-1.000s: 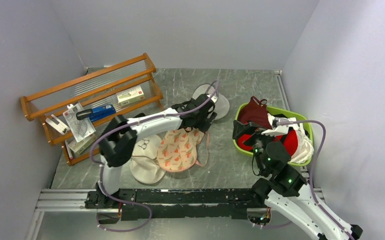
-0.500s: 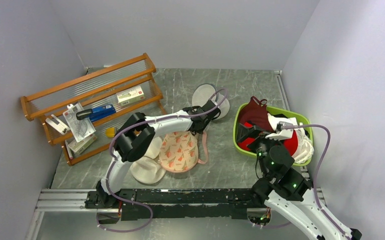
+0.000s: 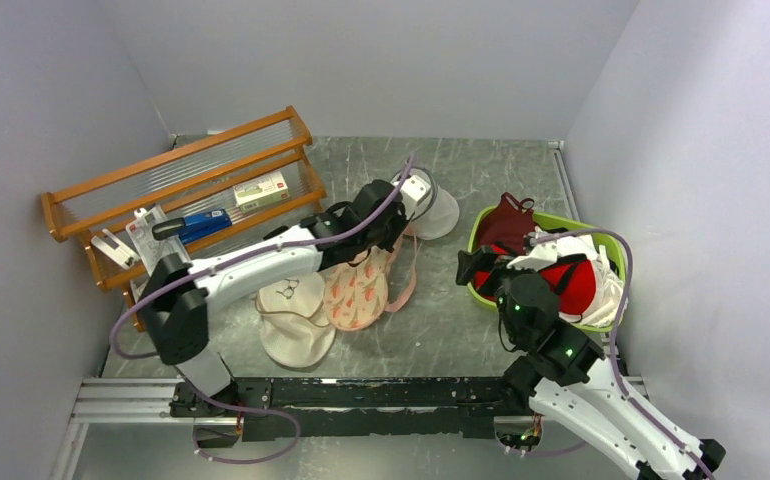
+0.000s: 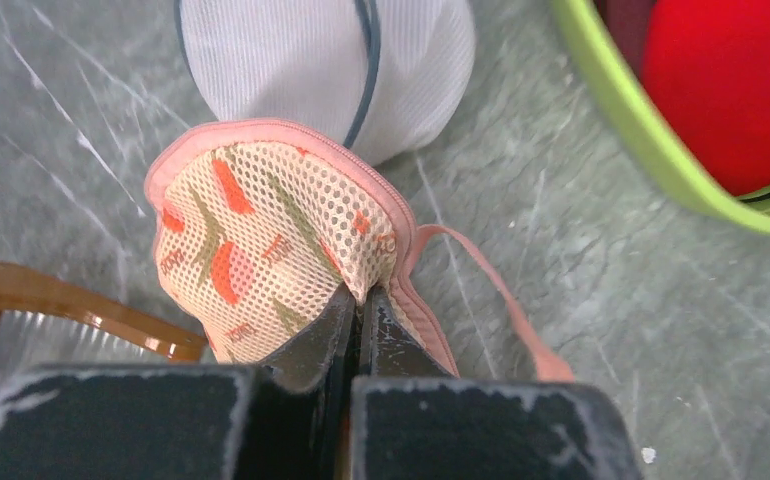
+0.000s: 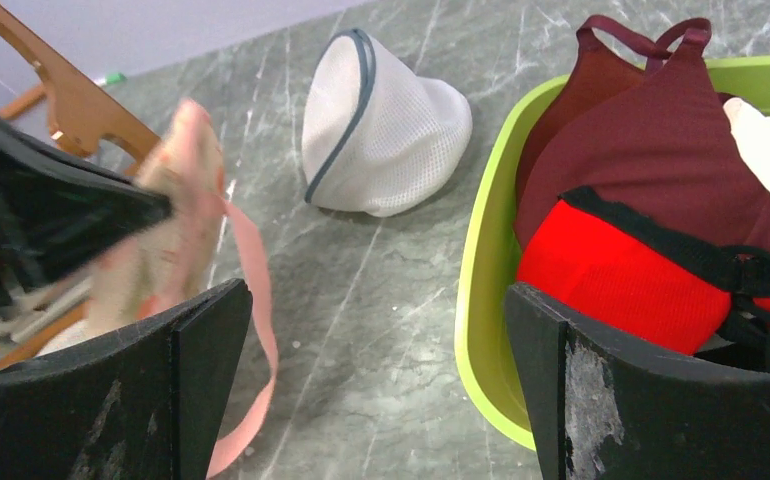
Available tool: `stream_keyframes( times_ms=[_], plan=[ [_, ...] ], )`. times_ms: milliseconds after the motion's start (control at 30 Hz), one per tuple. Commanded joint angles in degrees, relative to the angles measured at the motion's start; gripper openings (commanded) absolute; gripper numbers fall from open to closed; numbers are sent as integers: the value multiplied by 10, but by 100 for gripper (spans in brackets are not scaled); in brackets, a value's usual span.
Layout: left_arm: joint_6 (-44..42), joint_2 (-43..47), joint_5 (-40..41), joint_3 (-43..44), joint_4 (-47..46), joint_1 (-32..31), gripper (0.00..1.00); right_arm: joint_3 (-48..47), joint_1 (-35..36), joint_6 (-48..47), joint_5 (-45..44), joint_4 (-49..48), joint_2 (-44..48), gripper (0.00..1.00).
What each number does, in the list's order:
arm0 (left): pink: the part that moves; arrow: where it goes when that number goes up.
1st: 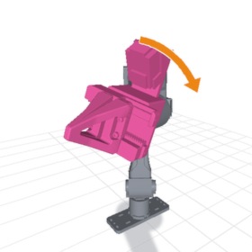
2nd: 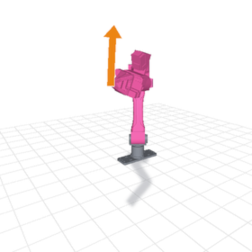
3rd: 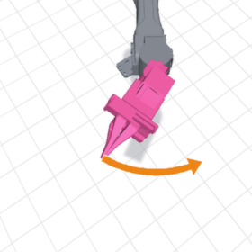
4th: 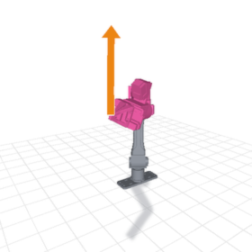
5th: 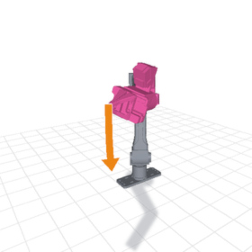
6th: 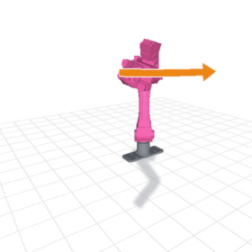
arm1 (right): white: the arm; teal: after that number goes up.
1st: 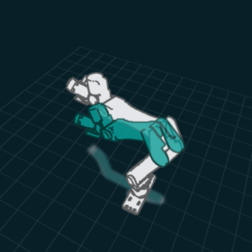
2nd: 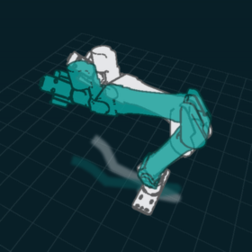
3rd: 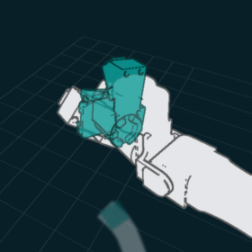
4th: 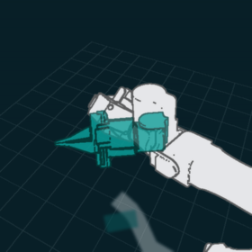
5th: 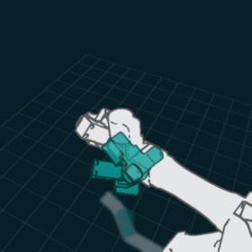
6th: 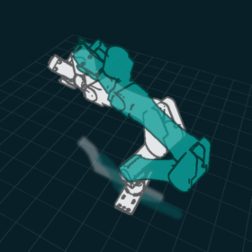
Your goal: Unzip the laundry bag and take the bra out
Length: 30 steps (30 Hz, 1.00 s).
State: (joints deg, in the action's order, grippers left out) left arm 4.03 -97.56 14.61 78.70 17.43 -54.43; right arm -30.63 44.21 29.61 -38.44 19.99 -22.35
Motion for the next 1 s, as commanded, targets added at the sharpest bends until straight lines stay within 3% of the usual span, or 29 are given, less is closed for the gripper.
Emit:
stream_keyframes(
  times_ms=[0, 167, 267, 467, 567, 733, 800, 967],
  plan=[
    [-63, 67, -42, -42, -86, -5, 7, -9, -2, 6, -4, -20, -32, 100],
    [-92, 128, -75, -85, -126, -7, 7, -2, -4, -1, 22, -47, -69, 100],
    [-66, 134, -14, -89, -134, -7, 7, 4, -6, -20, 78, -78, -93, 100],
    [31, 83, 49, -14, -56, -7, 7, -7, -12, -46, 252, -131, -205, 100],
    [86, 56, 90, 13, -17, -7, 7, 26, -12, -40, 392, -218, -231, 100],
    [139, 1, 117, 72, 67, -7, 7, 100, 4, 3, 541, -379, -258, 100],
    [154, -12, 128, 84, 87, -7, 7, 119, 38, 10, 530, -411, -264, 100],
    [196, -31, 142, 102, 118, -7, 7, 147, 122, 55, 402, -414, -289, 100]
  ],
)
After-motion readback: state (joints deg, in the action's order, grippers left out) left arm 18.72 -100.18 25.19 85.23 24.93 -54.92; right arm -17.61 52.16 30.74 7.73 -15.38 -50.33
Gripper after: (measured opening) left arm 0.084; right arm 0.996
